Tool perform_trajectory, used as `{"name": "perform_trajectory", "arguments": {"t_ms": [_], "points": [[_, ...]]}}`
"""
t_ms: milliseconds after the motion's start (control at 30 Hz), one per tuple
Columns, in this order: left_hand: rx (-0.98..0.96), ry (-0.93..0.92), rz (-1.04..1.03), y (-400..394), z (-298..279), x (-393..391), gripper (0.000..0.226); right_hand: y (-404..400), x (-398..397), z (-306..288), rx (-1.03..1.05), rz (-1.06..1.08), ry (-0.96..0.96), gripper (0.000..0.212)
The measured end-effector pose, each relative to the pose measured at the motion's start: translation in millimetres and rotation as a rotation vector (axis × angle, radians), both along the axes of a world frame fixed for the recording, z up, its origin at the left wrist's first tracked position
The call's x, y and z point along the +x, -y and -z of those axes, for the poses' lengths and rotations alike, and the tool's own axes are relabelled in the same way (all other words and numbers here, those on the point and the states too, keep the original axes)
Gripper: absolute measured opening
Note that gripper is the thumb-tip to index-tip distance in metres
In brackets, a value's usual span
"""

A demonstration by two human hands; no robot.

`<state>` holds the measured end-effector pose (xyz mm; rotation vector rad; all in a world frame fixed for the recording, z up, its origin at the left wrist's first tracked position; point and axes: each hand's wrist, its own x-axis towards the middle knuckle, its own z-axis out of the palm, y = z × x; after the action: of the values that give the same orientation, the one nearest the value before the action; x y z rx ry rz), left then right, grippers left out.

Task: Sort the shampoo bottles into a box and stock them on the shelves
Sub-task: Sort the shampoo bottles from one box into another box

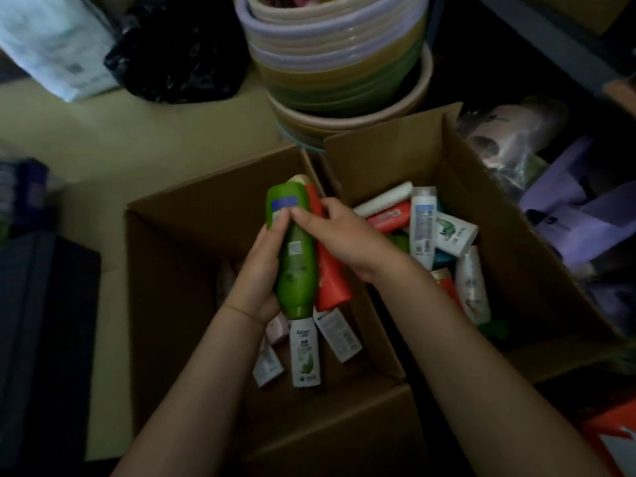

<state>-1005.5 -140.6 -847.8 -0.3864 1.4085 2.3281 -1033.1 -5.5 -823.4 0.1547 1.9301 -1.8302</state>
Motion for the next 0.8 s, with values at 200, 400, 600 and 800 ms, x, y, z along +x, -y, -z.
{"name": "perform_trajectory", "arguments": {"t_ms": [200, 400, 600, 800], "points": [[-0.209, 0.253, -0.212, 30.0, 56.7, 25.0, 0.046, 27.5, 12.3, 11.5, 0.248, -0.315, 0.024, 0.049], [-0.667, 0.266, -0.038, 10.1, 79.9, 12.7, 0.060, -9.2, -5.2, -8.9, -0.170, 0.048, -0.127, 0.019], [-0.952, -0.757, -0.055, -72.4, -2.1, -4.5, 0.030, -91.5, -24.4, 51.7, 0.047, 0.617, 0.074, 0.013], [-1.489, -1.064, 0.531, -131.7, 15.2, -0.5, 0.026, -160.5, 38.0, 151.9, 0.663, 0.467, 0.240, 0.056]]}}
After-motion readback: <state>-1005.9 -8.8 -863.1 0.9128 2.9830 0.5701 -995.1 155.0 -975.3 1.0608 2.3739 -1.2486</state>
